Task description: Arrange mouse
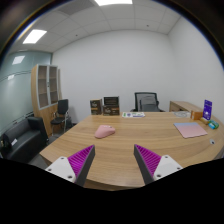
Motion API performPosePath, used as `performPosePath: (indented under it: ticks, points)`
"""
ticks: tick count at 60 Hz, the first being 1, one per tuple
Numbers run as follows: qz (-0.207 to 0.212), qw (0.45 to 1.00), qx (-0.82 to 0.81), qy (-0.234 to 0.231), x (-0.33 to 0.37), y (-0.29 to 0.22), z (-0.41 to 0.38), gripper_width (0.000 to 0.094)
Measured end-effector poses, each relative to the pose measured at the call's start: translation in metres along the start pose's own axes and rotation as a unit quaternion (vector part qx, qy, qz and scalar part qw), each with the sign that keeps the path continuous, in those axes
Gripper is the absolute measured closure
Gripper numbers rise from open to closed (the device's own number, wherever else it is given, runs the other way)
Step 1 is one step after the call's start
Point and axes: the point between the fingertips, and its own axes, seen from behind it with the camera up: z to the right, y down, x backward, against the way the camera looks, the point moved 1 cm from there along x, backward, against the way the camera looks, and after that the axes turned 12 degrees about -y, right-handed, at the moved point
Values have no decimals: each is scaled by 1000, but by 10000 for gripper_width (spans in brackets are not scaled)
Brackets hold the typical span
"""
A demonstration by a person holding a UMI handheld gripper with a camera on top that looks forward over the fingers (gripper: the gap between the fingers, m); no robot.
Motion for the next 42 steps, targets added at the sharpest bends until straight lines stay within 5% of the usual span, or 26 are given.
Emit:
performPosePath:
  ticks: [21, 42]
  points:
    - [-36, 996, -66, -48, -148, 2, -26, 118]
    - [-91, 991, -93, -8, -273, 9, 2, 116]
